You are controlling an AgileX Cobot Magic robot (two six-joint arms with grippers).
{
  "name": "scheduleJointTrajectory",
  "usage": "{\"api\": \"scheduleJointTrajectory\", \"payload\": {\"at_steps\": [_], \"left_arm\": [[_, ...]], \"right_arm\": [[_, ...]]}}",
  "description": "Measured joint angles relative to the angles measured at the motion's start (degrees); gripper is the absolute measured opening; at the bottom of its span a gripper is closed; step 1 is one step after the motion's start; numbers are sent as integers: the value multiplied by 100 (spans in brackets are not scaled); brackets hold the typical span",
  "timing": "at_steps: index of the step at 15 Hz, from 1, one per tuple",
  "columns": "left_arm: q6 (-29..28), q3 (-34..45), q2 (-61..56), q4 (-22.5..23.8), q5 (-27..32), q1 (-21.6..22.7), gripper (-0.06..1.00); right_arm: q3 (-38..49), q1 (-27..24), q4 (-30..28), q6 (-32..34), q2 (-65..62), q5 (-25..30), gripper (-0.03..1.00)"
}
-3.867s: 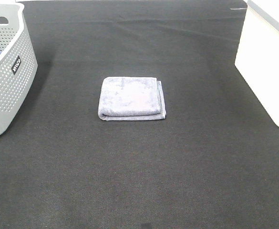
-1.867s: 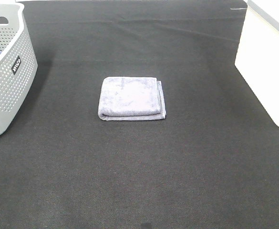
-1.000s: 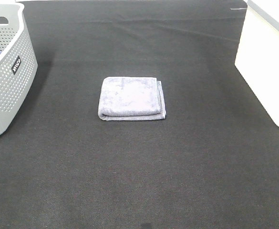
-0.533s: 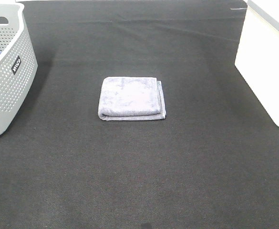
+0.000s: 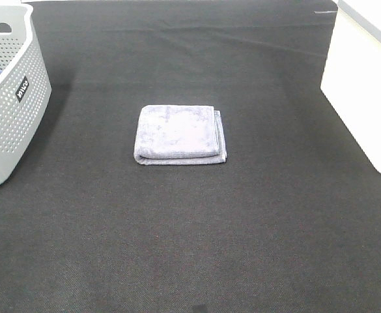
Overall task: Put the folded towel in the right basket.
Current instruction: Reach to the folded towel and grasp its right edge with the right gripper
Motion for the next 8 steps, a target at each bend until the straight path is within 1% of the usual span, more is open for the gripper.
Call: {"api": "scheduleJointTrajectory", "payload": {"at_steps": [4,5,8], "left_arm": [[0,0,0,0,0,0,97],[0,0,0,0,0,0,97],[0,0,0,0,0,0,97]], "right_arm": [[-6,0,0,0,11,-40,76],[-57,0,0,0,109,-201,76],[-275,0,0,0,1071,-1306,76]]}}
